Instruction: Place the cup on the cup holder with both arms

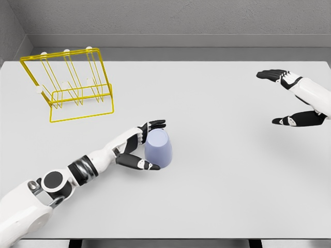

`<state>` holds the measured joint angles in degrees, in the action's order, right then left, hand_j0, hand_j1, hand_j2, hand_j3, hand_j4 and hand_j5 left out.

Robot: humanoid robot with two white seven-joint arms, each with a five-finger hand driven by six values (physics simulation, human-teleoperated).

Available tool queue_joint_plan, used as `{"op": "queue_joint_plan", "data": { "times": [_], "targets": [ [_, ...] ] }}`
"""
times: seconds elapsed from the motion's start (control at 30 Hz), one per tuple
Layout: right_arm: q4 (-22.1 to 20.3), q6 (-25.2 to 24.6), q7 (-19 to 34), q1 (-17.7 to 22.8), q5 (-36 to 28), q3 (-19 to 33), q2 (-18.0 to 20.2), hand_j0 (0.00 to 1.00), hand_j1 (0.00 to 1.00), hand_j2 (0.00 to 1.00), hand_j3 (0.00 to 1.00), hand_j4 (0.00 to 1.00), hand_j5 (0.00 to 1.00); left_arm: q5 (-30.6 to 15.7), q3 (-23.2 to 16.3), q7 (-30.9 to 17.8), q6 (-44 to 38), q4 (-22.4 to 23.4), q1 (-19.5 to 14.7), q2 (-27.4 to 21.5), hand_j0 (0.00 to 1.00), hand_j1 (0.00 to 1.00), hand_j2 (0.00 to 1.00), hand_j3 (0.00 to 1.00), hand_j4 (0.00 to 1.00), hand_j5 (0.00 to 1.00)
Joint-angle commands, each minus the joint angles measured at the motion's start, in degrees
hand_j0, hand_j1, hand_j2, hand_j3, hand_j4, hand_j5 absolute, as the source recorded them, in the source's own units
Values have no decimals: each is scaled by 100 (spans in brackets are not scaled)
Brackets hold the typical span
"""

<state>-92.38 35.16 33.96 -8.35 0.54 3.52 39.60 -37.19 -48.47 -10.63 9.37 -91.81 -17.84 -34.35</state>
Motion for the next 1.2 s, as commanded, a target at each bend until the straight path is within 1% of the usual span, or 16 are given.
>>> {"op": "queue_joint_plan", "data": {
  "times": [0.0, 0.07, 0.13, 0.17, 0.2, 0.23, 0.27, 0.3, 0.33, 0.37, 0.47, 0.73, 0.83, 0.93, 1.17],
  "targets": [
    [-8, -16, -4, 0, -46, 0, 4, 100, 100, 100, 100, 100, 100, -17, 4, 0, -14, -3, -9, 8, 100, 100, 100, 100, 100, 100],
    [-26, -16, -4, 0, -54, 0, -5, 100, 100, 100, 100, 100, 100, -25, 4, 0, -14, -3, -9, 8, 100, 100, 100, 100, 100, 100],
    [-35, -16, -4, 0, -54, 0, -5, 100, 100, 100, 100, 100, 100, -25, 4, 0, -5, -3, -17, 16, 94, 94, 94, 94, 94, 94],
    [-35, -16, -4, 0, -54, 0, -22, 100, 100, 100, 100, 100, 100, -25, -5, 0, 4, -3, -17, 8, 88, 88, 88, 88, 88, 88],
    [-35, -16, -4, -9, -46, 0, -66, 100, 100, 100, 100, 100, 100, -25, 4, 0, 4, -3, -18, 16, 87, 87, 87, 87, 87, 87],
    [-35, -16, -4, -9, -46, 0, -75, 100, 100, 100, 100, 100, 100, -25, 4, 0, 21, -3, -18, 25, 76, 76, 76, 76, 76, 76],
    [-35, -16, -4, -9, -46, 0, -75, 100, 100, 100, 100, 100, 100, -25, 4, 0, 21, -3, -18, 87, 73, 73, 73, 73, 73, 73],
    [-35, -16, -4, -9, -46, 0, -75, 100, 100, 100, 100, 100, 100, -25, 4, 0, 21, -3, -18, 95, 66, 66, 66, 66, 66, 66],
    [-43, -16, -4, -9, -46, 0, -75, 100, 100, 100, 100, 100, 100, -25, 4, 0, 30, -3, -18, 104, 65, 65, 65, 65, 65, 65],
    [-35, -16, -4, -9, -46, 0, -75, 100, 100, 100, 100, 100, 100, -25, 4, 0, 39, -3, -18, 104, 60, 60, 60, 60, 60, 60],
    [-43, -16, -4, -9, -54, 0, -75, 100, 100, 100, 100, 100, 100, -25, 13, 0, 56, -3, -9, 104, 58, 58, 58, 58, 58, 58],
    [-43, -16, -4, 0, -54, 0, -75, 100, 100, 100, 100, 100, 100, -87, 83, 8, 65, -109, -26, 87, 59, 59, 59, 59, 59, 59],
    [-35, -16, -4, -9, -46, 0, -84, 100, 100, 100, 100, 100, 100, -96, 267, 8, 65, -311, -9, -1, 59, 59, 59, 59, 59, 59],
    [-26, -16, -4, -9, -46, 0, -75, 100, 100, 100, 100, 100, 100, -104, 478, 8, 65, -416, 0, -212, 59, 59, 59, 59, 59, 59],
    [-26, -16, -4, -9, -46, 0, -75, 100, 100, 100, 100, 100, 100, -113, 716, 8, 65, -662, 0, -546, 60, 60, 60, 60, 60, 60]
  ]
}}
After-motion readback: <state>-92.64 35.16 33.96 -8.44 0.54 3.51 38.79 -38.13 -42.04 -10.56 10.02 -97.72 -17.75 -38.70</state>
